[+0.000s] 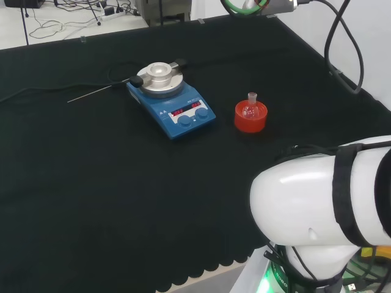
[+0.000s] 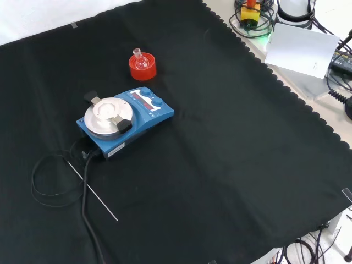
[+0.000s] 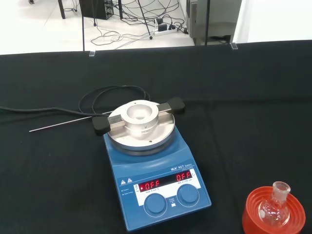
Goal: Pick up the round-bottom flask.
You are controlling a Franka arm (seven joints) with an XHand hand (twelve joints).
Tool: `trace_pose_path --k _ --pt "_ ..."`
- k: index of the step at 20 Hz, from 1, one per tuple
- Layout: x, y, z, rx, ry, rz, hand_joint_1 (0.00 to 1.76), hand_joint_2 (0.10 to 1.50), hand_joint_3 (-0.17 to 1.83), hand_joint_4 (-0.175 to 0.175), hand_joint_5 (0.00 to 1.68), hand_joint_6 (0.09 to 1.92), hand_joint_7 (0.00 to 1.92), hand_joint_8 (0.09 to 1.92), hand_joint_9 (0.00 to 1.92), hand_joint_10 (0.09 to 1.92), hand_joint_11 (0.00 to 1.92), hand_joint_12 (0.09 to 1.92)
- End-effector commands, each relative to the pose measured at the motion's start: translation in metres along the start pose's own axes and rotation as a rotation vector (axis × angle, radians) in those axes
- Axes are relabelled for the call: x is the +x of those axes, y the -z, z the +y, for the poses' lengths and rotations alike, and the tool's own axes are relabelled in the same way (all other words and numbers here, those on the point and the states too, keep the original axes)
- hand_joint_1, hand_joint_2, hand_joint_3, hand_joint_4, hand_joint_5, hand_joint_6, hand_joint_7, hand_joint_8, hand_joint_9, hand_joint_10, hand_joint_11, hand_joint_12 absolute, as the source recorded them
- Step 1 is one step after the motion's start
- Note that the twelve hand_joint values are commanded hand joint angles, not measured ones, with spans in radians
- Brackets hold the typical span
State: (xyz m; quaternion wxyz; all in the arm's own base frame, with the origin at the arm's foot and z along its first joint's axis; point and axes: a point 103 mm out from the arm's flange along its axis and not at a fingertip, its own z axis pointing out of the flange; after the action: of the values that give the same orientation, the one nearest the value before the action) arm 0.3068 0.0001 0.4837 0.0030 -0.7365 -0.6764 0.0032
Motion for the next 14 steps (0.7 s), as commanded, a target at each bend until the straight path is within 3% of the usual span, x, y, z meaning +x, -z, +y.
trace_pose_path --k 1,5,14 --pt "0.002 0.000 0.000 -0.007 -0.006 -0.013 0.13 1.15 0.55 -0.021 0.35 0.41 0.17 0.61 0.27 0.67 0.01 1.29" --pt "0.009 -0.002 -0.001 -0.003 -0.019 -0.016 0.08 1.27 0.34 -0.022 0.41 0.26 0.17 0.60 0.27 0.66 0.00 1.31" --pt "0.001 -0.018 0.004 0.003 -0.061 0.004 0.10 1.28 0.31 -0.022 0.43 0.23 0.18 0.60 0.28 0.66 0.00 1.31"
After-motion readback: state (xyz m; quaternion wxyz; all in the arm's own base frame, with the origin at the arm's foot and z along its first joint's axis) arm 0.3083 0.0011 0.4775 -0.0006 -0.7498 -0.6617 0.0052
